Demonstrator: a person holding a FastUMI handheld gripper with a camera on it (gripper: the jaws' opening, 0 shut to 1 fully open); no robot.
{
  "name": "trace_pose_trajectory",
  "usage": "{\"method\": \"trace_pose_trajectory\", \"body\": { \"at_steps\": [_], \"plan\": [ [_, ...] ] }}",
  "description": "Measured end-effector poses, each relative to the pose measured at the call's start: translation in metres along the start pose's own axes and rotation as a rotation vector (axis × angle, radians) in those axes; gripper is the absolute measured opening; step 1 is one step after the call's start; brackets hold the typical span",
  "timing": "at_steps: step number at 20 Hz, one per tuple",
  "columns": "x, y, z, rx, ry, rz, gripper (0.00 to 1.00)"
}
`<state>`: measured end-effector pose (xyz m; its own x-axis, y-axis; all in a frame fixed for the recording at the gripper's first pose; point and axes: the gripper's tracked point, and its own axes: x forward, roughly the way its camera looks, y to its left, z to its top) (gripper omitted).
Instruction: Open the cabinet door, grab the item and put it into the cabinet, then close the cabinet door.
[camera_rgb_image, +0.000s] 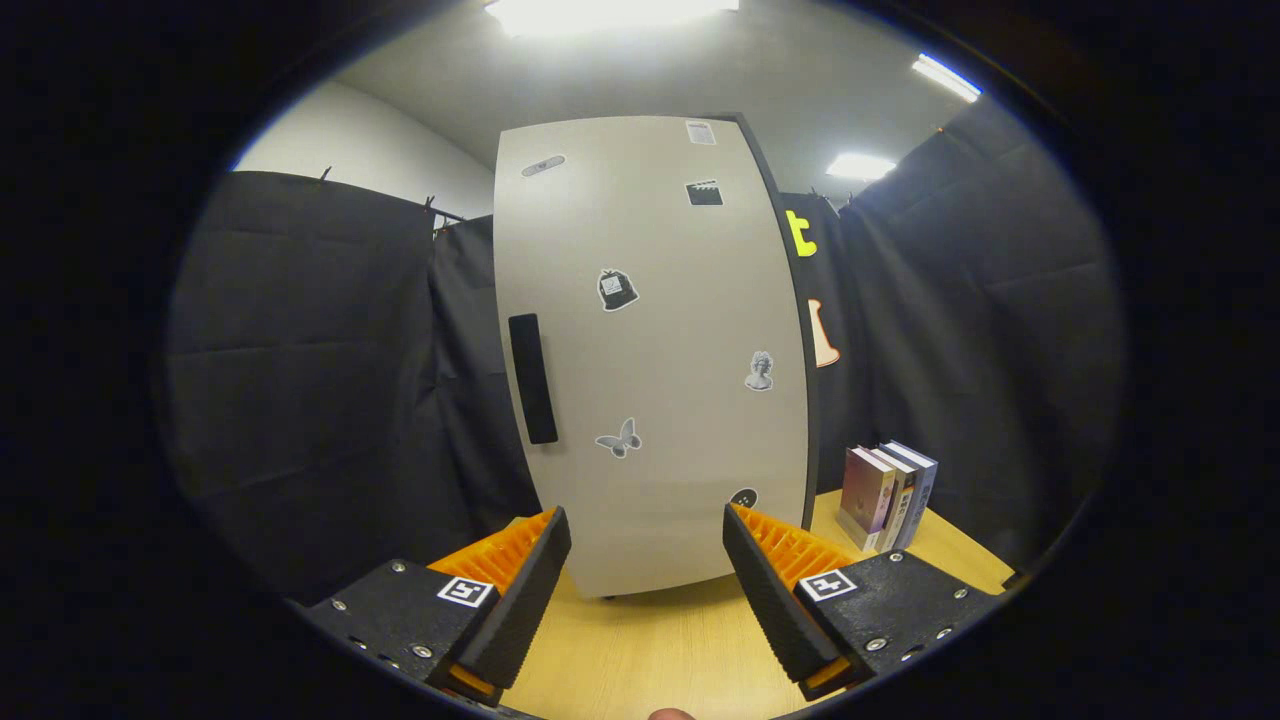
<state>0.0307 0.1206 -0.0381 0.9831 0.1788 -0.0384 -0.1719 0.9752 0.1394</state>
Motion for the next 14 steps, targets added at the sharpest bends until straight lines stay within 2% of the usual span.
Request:
{"method": "trace_pose_trajectory", "body": {
  "at_steps": [14],
  "plan": [
    [-0.0044,-0.0005,0.0,0.009,-0.009,0.005,0.95]
  ]
}}
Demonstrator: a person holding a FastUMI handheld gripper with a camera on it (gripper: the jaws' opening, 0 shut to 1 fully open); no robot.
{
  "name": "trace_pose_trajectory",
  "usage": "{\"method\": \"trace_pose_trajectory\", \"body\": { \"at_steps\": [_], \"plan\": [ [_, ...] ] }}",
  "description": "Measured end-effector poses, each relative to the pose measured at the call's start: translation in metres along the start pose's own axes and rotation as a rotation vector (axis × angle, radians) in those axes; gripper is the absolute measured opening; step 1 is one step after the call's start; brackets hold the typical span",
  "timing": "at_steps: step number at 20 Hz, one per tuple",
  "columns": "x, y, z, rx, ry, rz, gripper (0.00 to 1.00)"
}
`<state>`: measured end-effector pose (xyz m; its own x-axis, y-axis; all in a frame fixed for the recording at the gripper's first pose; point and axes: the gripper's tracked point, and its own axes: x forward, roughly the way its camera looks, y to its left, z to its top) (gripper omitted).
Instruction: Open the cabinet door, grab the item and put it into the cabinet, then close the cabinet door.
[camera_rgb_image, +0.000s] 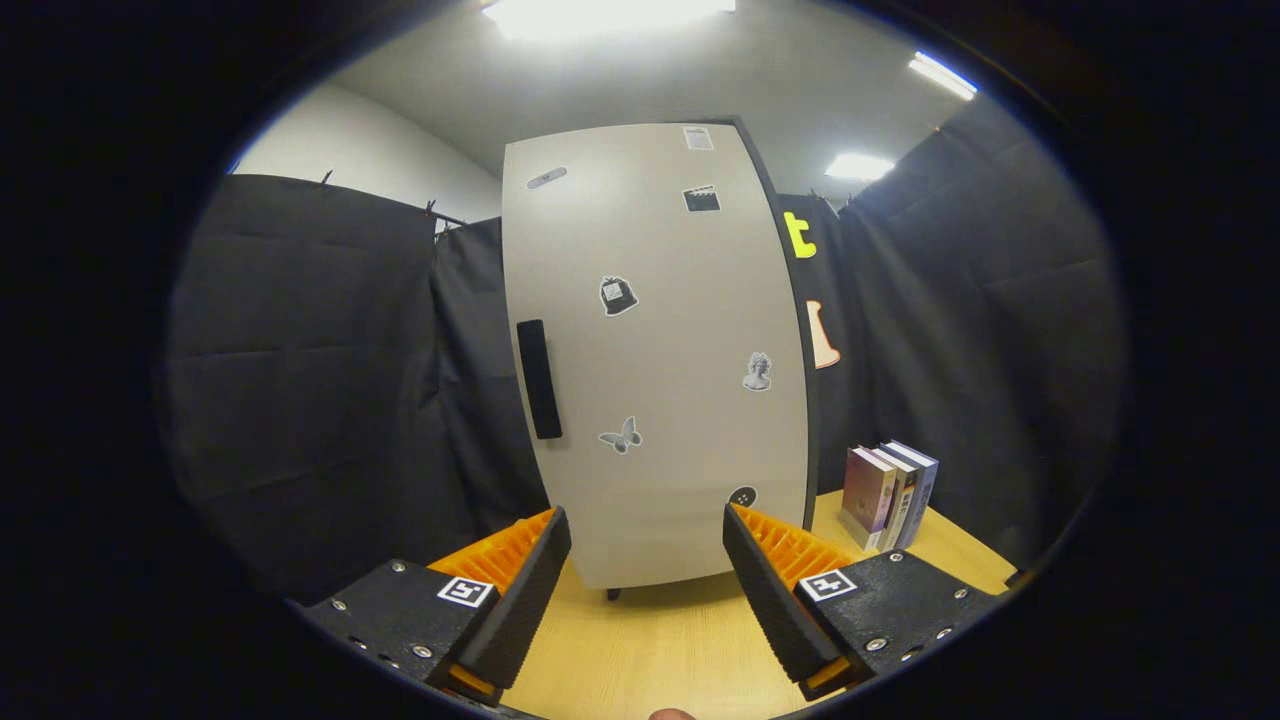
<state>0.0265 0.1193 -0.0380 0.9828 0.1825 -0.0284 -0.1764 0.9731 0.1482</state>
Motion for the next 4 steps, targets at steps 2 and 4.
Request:
{"method": "trace_pose_trajectory", "body": {
  "at_steps": [2,4],
  "plan": [
    [-0.0014,0.0007,0.0019,-0.005,-0.005,0.002,0.95],
    [-0.0029,0.0029,0.0024,-0.011,-0.008,0.004,0.95]
  ]
}}
